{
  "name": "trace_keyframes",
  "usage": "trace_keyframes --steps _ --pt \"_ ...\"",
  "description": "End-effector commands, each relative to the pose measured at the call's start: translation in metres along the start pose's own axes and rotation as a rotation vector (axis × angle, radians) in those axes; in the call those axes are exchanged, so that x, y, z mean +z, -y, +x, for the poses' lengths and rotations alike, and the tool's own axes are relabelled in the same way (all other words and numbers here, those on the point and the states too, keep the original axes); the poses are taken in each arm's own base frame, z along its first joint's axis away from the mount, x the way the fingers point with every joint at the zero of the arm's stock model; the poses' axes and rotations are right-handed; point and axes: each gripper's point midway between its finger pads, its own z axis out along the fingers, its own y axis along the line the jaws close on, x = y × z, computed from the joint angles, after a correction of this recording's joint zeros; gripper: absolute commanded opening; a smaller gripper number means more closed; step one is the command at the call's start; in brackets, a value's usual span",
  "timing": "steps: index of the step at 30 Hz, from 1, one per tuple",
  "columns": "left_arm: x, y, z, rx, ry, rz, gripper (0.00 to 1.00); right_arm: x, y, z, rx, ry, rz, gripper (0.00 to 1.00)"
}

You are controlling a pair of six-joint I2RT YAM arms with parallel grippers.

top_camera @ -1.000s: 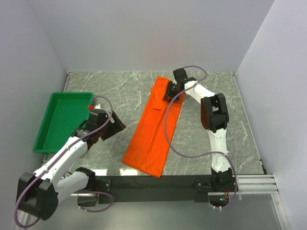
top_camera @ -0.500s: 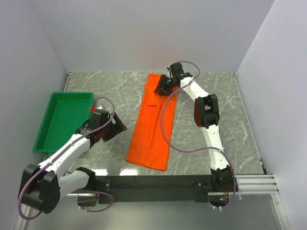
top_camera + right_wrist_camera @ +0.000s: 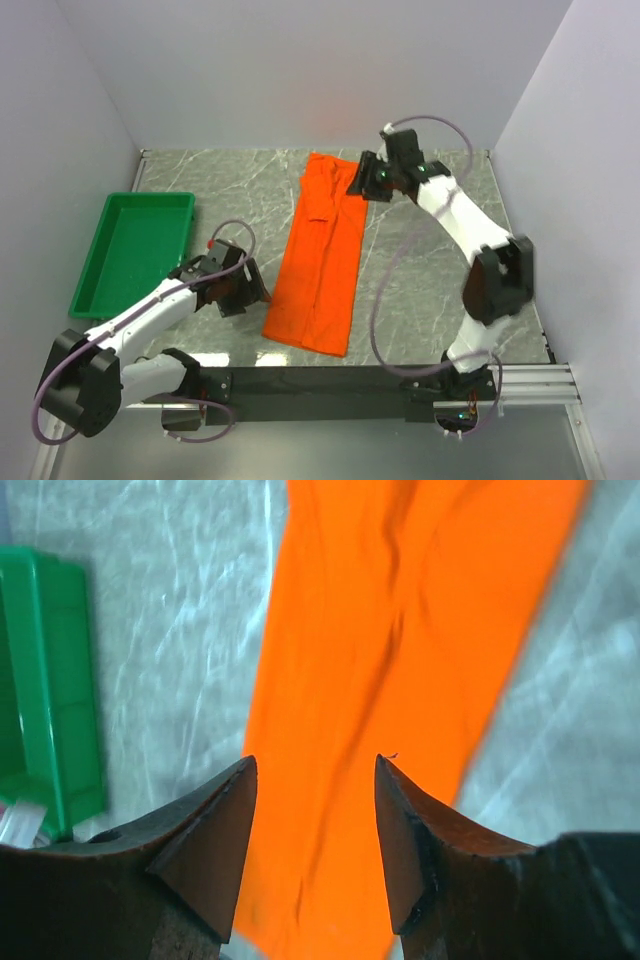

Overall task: Fold and stack the t-shirts
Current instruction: Fold the tshirt

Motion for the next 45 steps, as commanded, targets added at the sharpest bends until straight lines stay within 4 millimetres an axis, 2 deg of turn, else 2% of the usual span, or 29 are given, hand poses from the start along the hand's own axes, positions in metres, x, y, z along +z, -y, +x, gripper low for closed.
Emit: trace_keyframes --steps 1,2,3,4,5,6,7,8,10,11,13,17,21,31,37,45 --pt "-0.001 -0.002 0.026 0.029 -0.09 -0.008 0.78 -0.036 0.01 0.05 -0.007 -0.024 0.107 0.57" --pt "-0.001 -0.002 0.03 0.035 -0.1 -0.012 0.77 -0.047 0.021 0.078 0.001 -0.056 0.133 0.57" --pt "-0.001 0.0 0.036 0.053 -0.112 -0.01 0.76 -0.052 0.022 0.094 0.02 -0.072 0.143 0.57" --pt "-0.001 0.001 0.039 0.055 -0.118 -0.009 0.75 -0.052 0.033 0.13 0.018 -0.131 0.177 0.58" --pt "-0.001 0.0 0.041 0.061 -0.124 -0.011 0.74 -0.065 0.028 0.139 0.016 -0.115 0.167 0.58" --pt "-0.001 0.0 0.046 0.069 -0.134 -0.014 0.73 -0.069 0.028 0.153 0.043 -0.125 0.174 0.59" --pt "0.0 0.0 0.049 0.076 -0.14 -0.015 0.73 -0.07 0.032 0.185 0.037 -0.18 0.185 0.59" --pt "0.001 -0.001 0.051 0.079 -0.146 -0.024 0.72 -0.076 0.028 0.195 0.047 -0.184 0.163 0.59" --pt "0.001 0.0 0.056 0.091 -0.16 -0.026 0.7 -0.076 0.029 0.228 0.086 -0.251 0.149 0.59" --pt "0.002 0.0 0.058 0.094 -0.162 -0.027 0.69 -0.077 0.024 0.242 0.082 -0.289 0.129 0.59" --pt "0.005 -0.001 0.063 0.095 -0.176 -0.032 0.66 -0.076 0.024 0.262 0.094 -0.356 0.134 0.57" --pt "0.009 -0.007 0.073 0.108 -0.214 -0.053 0.62 -0.077 0.016 0.287 0.096 -0.454 0.12 0.57" --pt "0.012 -0.013 0.076 0.104 -0.224 -0.08 0.56 -0.076 0.015 0.303 0.102 -0.493 0.116 0.57" --pt "0.015 -0.005 0.075 0.108 -0.243 -0.074 0.5 -0.079 0.014 0.318 0.171 -0.538 0.16 0.56" --pt "0.015 -0.012 0.071 0.14 -0.237 -0.126 0.48 -0.08 0.014 0.336 0.262 -0.561 0.186 0.56" --pt "0.012 -0.008 0.078 0.145 -0.269 -0.088 0.34 -0.083 0.013 0.361 0.303 -0.598 0.227 0.57"
